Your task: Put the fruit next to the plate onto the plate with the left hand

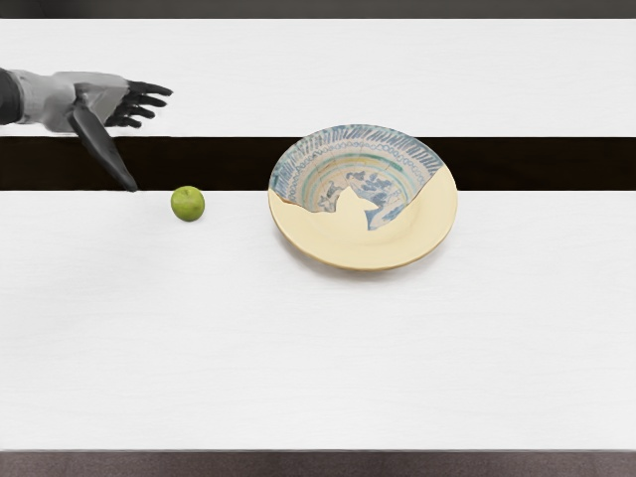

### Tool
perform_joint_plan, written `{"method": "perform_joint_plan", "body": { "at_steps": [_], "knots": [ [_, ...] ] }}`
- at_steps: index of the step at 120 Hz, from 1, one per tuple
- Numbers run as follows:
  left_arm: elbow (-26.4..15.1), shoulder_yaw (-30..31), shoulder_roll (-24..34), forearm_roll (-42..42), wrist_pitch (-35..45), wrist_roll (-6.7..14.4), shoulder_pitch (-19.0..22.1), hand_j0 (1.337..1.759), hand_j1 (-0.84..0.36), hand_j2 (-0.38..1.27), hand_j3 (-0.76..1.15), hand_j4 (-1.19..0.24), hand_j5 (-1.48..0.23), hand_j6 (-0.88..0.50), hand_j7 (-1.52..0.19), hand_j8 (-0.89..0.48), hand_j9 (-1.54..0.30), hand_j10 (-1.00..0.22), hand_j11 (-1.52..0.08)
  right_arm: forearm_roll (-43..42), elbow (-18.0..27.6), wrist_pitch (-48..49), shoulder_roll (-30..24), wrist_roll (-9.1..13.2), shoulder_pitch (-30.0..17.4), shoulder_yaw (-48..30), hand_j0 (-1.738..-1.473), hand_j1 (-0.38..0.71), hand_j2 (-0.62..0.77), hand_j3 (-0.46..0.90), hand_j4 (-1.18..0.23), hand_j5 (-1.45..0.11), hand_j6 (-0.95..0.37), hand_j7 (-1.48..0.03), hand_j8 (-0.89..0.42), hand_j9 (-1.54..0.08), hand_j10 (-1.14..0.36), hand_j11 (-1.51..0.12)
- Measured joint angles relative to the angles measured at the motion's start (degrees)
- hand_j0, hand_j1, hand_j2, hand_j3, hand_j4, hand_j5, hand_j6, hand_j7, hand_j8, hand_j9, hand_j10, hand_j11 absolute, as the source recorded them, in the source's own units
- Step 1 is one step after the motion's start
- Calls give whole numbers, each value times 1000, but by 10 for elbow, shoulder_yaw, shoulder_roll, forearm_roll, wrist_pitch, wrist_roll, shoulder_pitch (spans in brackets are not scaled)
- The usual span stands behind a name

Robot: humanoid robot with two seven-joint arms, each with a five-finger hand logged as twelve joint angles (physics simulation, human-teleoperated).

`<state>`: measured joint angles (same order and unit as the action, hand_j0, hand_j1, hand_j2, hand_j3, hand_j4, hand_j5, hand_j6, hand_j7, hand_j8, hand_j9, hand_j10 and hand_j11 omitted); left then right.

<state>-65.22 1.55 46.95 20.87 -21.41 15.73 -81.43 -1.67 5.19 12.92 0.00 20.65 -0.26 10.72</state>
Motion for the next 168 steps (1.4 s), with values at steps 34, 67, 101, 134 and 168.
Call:
{"method": "perform_joint_plan", "body": {
  "at_steps": [34,67,101,134,168],
  "knots": [
    [-2,202,-102,-82,236,-2,-73,1658,306,8,0,-40,-48,-40,-48,-40,-48,-39,-48,0,0,0,0,0,0,0,-1658,-349,0,0,0,0,0,0,0,0,0,0],
    [-51,294,-171,-92,415,-1,-68,1658,299,9,0,-44,-55,-44,-55,-44,-55,-44,-55,0,0,0,0,0,0,0,-1658,-349,0,0,0,0,0,0,0,0,0,0],
    [-20,299,-247,-90,454,-3,-34,1658,178,30,0,-144,-186,-145,-186,-145,-186,-144,-186,0,0,0,0,0,0,0,-1658,-349,0,0,0,0,0,0,0,0,0,0],
    [21,300,-274,-89,463,-5,-18,1658,37,53,0,-261,-339,-261,-339,-261,-339,-261,-338,0,0,0,0,0,0,0,-1658,-349,0,0,0,0,0,0,0,0,0,0],
    [62,300,-289,-89,463,-7,5,1658,-54,68,0,-337,-437,-337,-437,-337,-437,-337,-437,0,0,0,0,0,0,0,-1658,-349,0,0,0,0,0,0,0,0,0,0]
  ]
}}
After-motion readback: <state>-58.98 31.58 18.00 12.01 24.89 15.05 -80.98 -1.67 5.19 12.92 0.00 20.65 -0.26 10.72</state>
